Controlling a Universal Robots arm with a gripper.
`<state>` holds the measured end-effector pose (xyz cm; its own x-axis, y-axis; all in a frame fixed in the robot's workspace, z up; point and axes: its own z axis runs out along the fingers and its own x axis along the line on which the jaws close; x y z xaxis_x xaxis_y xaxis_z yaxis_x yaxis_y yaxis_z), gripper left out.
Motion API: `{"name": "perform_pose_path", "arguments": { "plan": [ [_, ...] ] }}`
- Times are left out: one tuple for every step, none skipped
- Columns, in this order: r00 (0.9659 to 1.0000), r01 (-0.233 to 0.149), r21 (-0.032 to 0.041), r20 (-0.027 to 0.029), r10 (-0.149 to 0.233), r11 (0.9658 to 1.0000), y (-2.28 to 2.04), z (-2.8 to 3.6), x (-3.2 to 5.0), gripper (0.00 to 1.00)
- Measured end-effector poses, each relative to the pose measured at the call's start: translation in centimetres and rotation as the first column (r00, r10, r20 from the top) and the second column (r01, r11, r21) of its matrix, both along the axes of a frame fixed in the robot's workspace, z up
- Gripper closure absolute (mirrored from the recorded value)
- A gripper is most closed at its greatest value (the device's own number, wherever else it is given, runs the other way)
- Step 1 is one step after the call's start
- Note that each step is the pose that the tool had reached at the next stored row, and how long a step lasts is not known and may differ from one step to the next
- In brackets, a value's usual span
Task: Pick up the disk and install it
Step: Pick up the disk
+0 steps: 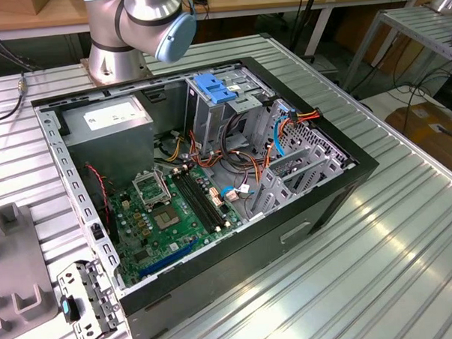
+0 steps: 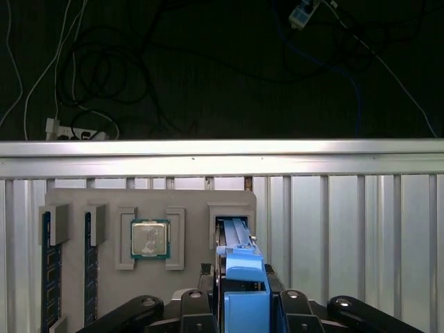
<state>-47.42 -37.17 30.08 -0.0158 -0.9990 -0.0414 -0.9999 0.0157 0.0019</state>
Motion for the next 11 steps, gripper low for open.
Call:
{"name": "perform_pose_path", "arguments": {
  "plan": [
    [1.0, 0.0, 0.0, 0.0, 0.0, 1.0, 0.0, 0.0, 0.0, 0.63],
    [1.0, 0.0, 0.0, 0.0, 0.0, 1.0, 0.0, 0.0, 0.0, 0.63],
    [1.0, 0.0, -0.0001, 0.0, 0.0, 1.0, 0.0, 0.0, 0.0, 0.63],
    [1.0, 0.0, -0.0001, 0.0001, 0.0, 1.0, 0.0, 0.0, 0.0, 0.63],
    [1.0, 0.0, 0.0, 0.0, 0.0, 1.0, 0.0, 0.04, 0.0, 0.63],
    [1.0, 0.0, -0.0001, 0.0001, 0.0, 1.0, 0.0, 0.12, 0.01, 0.63],
    [1.0, 0.0, 0.0, 0.0001, 0.0, 1.0, 0.0, 0.22, 0.0, 0.63],
    [1.0, 0.0, 0.0, 0.0001, 0.0, 1.0, 0.0, 0.37, 0.0, 0.63],
    [1.0, 0.0, -0.0001, 0.0, 0.0, 1.0, 0.0, 0.61, 0.0, 0.63],
    [1.0, 0.0, -0.0002, 0.0001, 0.0, 1.0, 0.0, 0.77, 0.0, 0.63],
    [1.0, 0.0, -0.0008, 0.0, 0.0, 1.0, 0.0, 1.0, 0.0, 0.63]
  ]
}}
